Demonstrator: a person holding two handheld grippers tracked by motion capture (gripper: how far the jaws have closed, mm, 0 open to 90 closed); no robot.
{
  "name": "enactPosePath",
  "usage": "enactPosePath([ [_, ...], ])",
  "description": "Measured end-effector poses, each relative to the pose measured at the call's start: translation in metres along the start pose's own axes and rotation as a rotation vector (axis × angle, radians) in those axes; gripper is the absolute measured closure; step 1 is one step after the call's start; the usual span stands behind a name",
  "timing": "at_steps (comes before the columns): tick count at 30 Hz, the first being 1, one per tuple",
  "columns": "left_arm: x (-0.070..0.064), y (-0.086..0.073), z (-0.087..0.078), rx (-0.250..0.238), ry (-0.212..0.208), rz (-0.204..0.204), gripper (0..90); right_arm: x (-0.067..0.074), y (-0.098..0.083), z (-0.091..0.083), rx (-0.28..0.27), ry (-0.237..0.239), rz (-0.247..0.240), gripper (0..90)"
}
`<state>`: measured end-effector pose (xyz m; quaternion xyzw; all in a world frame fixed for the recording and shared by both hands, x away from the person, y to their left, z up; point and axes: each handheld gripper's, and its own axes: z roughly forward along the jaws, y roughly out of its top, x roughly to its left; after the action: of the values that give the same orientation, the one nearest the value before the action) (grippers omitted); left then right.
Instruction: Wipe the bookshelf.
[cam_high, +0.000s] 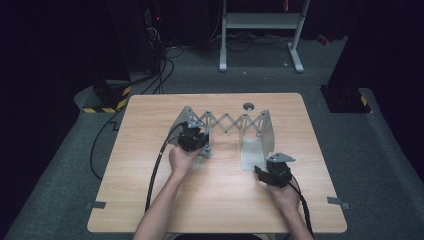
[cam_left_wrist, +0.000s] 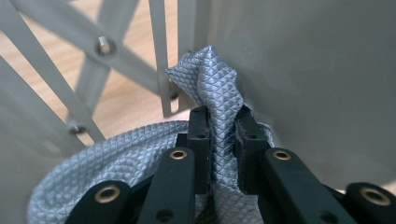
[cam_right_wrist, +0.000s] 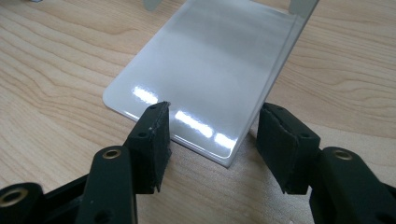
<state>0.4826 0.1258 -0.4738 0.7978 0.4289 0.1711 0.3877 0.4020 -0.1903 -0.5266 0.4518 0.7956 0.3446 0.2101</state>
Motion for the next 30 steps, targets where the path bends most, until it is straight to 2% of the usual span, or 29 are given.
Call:
enactPosePath([
  [4, -0.001, -0.007, 0.012, 0.054, 0.017, 0.013, 79.1, 0.0, 0.0, 0.0, 0.0, 0.0, 0.0, 44.9],
  [7, -0.001, -0.012, 0.02, 0.11, 0.03, 0.043, 78.9, 0.0, 0.0, 0.0, 0.0, 0.0, 0.0, 44.9],
  [11, 0.0, -0.012, 0.019, 0.108, 0.022, 0.031, 79.0, 0.0, 0.0, 0.0, 0.0, 0.0, -0.001, 44.9],
  [15, -0.001, -0.008, 0.007, 0.064, 0.004, 0.022, 79.1, 0.0, 0.0, 0.0, 0.0, 0.0, 0.0, 44.9],
  [24, -0.011, 0.013, -0.035, -0.048, 0.012, 0.072, 79.1, 0.0, 0.0, 0.0, 0.0, -0.001, 0.0, 44.9],
  [26, -0.012, 0.016, -0.043, -0.067, 0.006, 0.071, 79.1, 0.0, 0.0, 0.0, 0.0, -0.001, 0.0, 44.9],
  [30, -0.016, 0.022, -0.055, -0.081, 0.013, 0.1, 79.1, 0.0, 0.0, 0.0, 0.0, -0.001, 0.0, 44.9],
])
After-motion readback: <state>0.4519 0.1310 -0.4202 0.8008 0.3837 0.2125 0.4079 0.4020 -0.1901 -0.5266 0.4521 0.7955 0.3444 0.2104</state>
